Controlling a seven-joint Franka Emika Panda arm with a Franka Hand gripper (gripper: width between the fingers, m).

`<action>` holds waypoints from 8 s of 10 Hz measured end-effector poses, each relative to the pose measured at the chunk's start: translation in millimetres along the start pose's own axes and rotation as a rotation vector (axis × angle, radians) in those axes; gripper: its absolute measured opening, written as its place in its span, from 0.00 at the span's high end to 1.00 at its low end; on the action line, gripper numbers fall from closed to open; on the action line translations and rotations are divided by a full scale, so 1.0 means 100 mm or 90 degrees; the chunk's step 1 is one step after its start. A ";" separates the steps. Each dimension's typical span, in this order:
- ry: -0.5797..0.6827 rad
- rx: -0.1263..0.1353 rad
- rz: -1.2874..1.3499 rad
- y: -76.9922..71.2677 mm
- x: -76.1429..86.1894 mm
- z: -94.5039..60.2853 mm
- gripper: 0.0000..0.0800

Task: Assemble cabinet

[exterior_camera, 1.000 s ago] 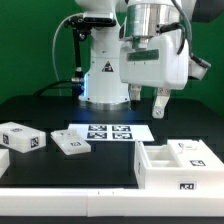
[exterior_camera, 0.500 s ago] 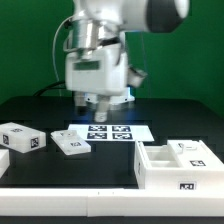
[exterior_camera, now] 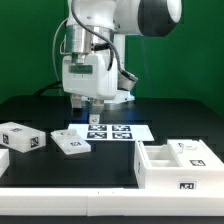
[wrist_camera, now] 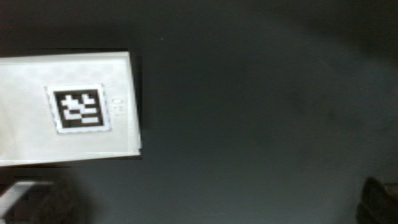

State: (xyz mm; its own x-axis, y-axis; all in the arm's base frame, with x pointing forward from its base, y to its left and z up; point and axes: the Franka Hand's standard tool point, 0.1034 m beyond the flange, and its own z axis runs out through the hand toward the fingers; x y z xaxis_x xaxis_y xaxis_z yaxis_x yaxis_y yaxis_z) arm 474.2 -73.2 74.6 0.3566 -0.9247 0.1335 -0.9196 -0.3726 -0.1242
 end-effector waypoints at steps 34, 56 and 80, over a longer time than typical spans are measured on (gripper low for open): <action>-0.168 -0.003 0.060 0.12 0.18 -0.08 0.00; -0.097 -0.092 0.094 0.71 0.00 0.53 0.00; -0.062 -0.098 0.110 0.65 -0.04 0.55 0.00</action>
Offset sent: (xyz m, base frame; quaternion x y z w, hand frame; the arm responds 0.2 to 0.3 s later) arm -0.0385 -0.0069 -0.0222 0.0100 -0.0462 0.0259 0.9985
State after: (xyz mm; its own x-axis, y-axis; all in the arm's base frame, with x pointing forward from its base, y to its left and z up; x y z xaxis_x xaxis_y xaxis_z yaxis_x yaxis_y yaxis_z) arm 422.2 -98.2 11.8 0.1991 -0.9796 0.0264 -0.9799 -0.1988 0.0154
